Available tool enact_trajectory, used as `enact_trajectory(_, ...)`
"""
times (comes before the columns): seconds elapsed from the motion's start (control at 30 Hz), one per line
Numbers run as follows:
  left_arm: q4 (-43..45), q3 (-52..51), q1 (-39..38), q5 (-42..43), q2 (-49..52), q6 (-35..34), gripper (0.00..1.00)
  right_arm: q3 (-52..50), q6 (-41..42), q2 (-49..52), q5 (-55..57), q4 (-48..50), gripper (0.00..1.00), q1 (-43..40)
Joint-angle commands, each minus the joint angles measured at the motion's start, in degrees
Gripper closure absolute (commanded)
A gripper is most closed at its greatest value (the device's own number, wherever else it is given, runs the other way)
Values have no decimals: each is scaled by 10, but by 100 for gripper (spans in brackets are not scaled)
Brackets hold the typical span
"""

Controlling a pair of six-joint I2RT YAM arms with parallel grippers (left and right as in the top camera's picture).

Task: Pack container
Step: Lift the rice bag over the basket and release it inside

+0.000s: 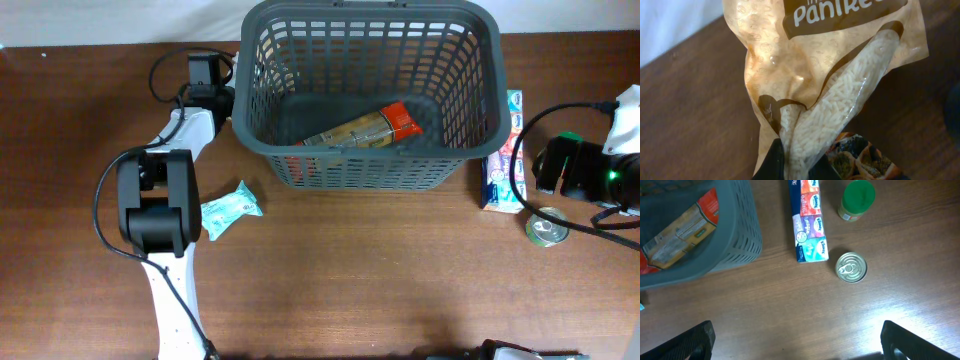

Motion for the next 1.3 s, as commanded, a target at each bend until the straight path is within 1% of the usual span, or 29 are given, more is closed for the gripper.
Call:
enact_trajectory(0.0,-40,-14,23,-30,-28,-12,99,1,-6,2,-8,0,1,-2)
enact_trajectory(0.03,-49,-14,27,-30,-45,-13,98,1,-6,2,-8,0,1,-2)
enact_trajectory(0.2,-92,-14,60,-30,-145,-57,99,1,-6,2,-8,0,1,-2)
enact_trajectory(0.37,-124,-14,80,-29,-228,-57,99,1,-6,2,-8,0,1,-2)
enact_trajectory(0.47,-122,-14,81,-26,-283,-56,98,1,-6,2,-8,0,1,-2)
enact_trajectory(0.53,-112,-14,80,0,-330,-37,98,1,-6,2,-8,0,1,-2)
enact_trajectory(0.63,-85,-14,80,41,-394,-35,99,1,-6,2,-8,0,1,-2)
enact_trajectory(0.7,-75,-11,80,88,-432,-13,98,1,-6,2,-8,0,1,-2)
enact_trajectory(0.77,-76,-8,73,125,-460,-7,98,1,-6,2,-8,0,1,-2)
enact_trajectory(0.87,-92,-7,50,152,-482,7,99,1,-6,2,-8,0,1,-2)
enact_trajectory(1.03,-179,-3,-31,139,-483,105,99,1,-6,2,-8,0,1,-2)
enact_trajectory(1.17,-227,-3,-87,83,-479,159,98,1,-6,2,-8,0,1,-2)
enact_trajectory(1.27,-245,-3,-112,79,-460,194,98,1,-6,2,-8,0,1,-2)
